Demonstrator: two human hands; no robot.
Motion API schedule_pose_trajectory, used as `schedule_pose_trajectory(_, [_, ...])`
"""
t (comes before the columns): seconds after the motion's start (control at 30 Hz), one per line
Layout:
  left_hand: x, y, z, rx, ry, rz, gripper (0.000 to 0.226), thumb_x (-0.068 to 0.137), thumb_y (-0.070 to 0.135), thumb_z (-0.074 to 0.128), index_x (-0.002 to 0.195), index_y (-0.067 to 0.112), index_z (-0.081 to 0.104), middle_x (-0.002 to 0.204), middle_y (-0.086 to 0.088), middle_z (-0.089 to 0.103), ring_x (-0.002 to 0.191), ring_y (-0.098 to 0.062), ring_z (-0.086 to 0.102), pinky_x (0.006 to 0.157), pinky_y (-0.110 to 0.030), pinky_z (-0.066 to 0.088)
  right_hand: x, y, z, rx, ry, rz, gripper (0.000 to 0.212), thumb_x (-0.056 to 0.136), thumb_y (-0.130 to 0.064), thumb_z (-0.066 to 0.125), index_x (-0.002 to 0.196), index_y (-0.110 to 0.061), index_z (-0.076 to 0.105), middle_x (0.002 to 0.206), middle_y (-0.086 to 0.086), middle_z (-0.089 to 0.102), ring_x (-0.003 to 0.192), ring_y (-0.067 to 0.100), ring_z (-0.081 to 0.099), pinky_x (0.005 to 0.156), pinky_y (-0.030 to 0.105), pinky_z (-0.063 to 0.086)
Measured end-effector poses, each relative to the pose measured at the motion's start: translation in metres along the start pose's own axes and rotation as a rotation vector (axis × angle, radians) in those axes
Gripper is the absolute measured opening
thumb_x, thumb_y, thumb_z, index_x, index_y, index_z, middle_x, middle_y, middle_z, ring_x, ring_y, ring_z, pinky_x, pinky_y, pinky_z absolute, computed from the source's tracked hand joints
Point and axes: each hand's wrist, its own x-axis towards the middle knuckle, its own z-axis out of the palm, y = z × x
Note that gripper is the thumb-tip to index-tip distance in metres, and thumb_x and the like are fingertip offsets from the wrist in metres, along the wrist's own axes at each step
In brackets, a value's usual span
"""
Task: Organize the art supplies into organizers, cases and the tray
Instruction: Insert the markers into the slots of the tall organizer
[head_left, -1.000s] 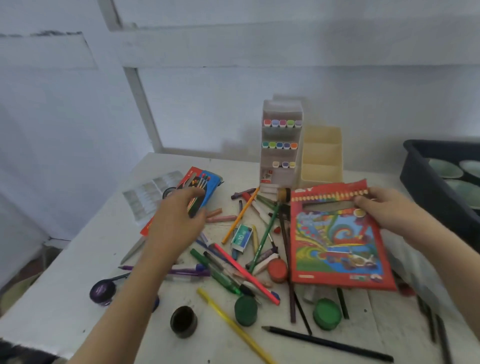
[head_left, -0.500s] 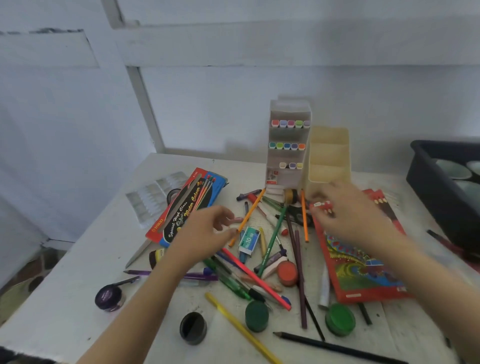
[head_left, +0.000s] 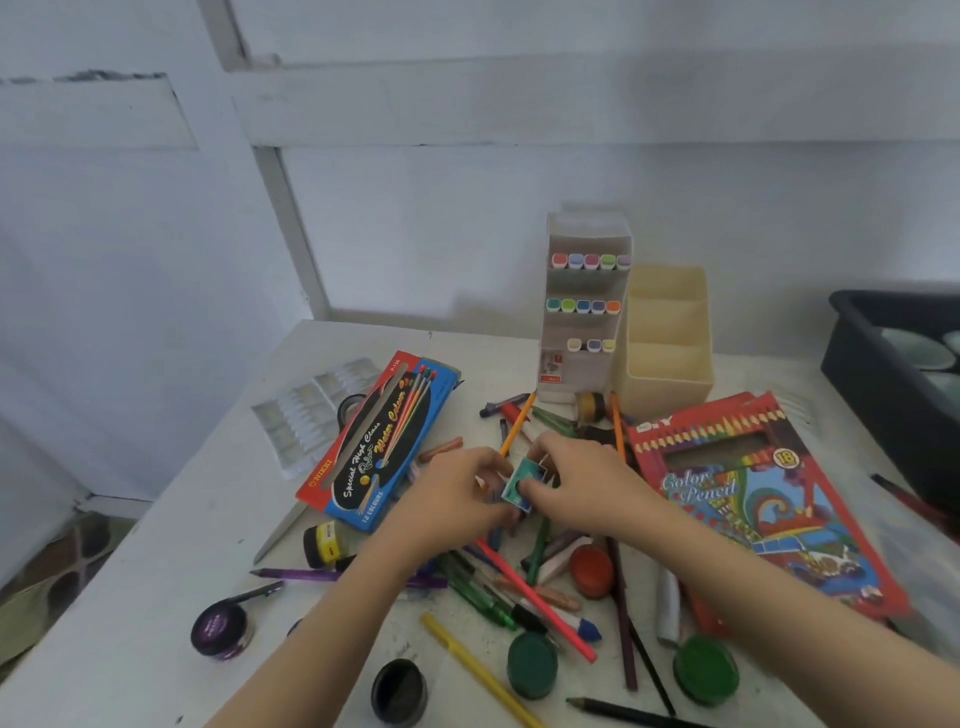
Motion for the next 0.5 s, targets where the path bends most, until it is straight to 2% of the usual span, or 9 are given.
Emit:
schedule_pose_trajectory(0.07, [0.004,0.004,-0.001,-0.096,0.055,0.003,0.032,0.076,0.026,0.075,0.105,0.024,0.061,0.084,0.013,0.062,0.07,0.001,0.057,0.064,-0.006,0.042,0.003,0.003,-0.005,0.284,0.056,0.053,0.021,0.09,-0.026,0.056,0.111,-0.024,0.056,0.094,0.0,0.063,0.081,0.013,0.059,0.069,0.023,0.048])
schedule_pose_trajectory(0.1, [0.007,0.007,-0.001,-0.149,0.095,0.002,0.033,0.077,0.026,0.075,0.107,0.024,0.061,0.082,0.012,0.063,0.07,0.0,0.057,0.06,-0.006,0.042,0.006,0.005,-0.007,0.406,0.083,0.08,0.022,0.091,-0.022,0.056,0.113,-0.027,0.058,0.089,0.0,0.063,0.073,0.01,0.057,0.059,0.019,0.046])
schedule_pose_trajectory(0.17, [0.017,0.014,0.0,-0.256,0.177,-0.016,0.032,0.079,0.024,0.074,0.107,0.025,0.06,0.079,0.009,0.065,0.07,-0.003,0.06,0.059,-0.009,0.044,0.012,0.008,-0.011,0.605,0.102,0.131,0.035,0.093,-0.016,0.055,0.123,-0.033,0.056,0.085,-0.001,0.063,0.066,0.008,0.057,0.051,0.016,0.044])
schedule_pose_trajectory(0.23, [0.029,0.023,0.002,-0.343,0.243,-0.029,0.03,0.079,0.02,0.074,0.106,0.025,0.061,0.079,0.009,0.066,0.072,-0.006,0.062,0.06,-0.01,0.045,0.016,0.009,-0.013,0.781,0.133,0.159,0.047,0.093,-0.01,0.055,0.132,-0.034,0.049,0.086,-0.002,0.064,0.064,0.008,0.061,0.052,0.018,0.047])
schedule_pose_trajectory(0.3, [0.042,0.03,0.007,-0.424,0.299,-0.022,0.026,0.079,0.015,0.074,0.102,0.022,0.063,0.079,0.007,0.067,0.073,-0.005,0.063,0.059,-0.008,0.046,0.021,0.011,-0.014,0.853,0.25,0.171,0.049,0.092,-0.006,0.055,0.135,-0.03,0.046,0.086,-0.006,0.064,0.066,0.009,0.065,0.058,0.02,0.051])
schedule_pose_trajectory(0.4, [0.061,0.037,0.016,-0.506,0.322,-0.035,0.024,0.08,0.009,0.071,0.099,0.022,0.064,0.079,0.008,0.067,0.07,0.004,0.061,0.06,-0.005,0.045,0.033,0.017,-0.014,0.817,0.44,0.23,0.042,0.092,-0.005,0.054,0.129,-0.025,0.05,0.105,0.002,0.063,0.082,0.017,0.067,0.059,0.019,0.054])
schedule_pose_trajectory(0.5, [0.075,0.043,0.024,-0.552,0.284,-0.069,0.037,0.082,0.002,0.065,0.117,0.013,0.061,0.08,0.01,0.066,0.069,0.007,0.061,0.06,-0.004,0.045,0.045,0.023,-0.019,0.67,0.448,0.302,0.041,0.094,-0.009,0.051,0.133,-0.021,0.051,0.127,0.006,0.058,0.107,0.021,0.06,0.082,0.028,0.054])
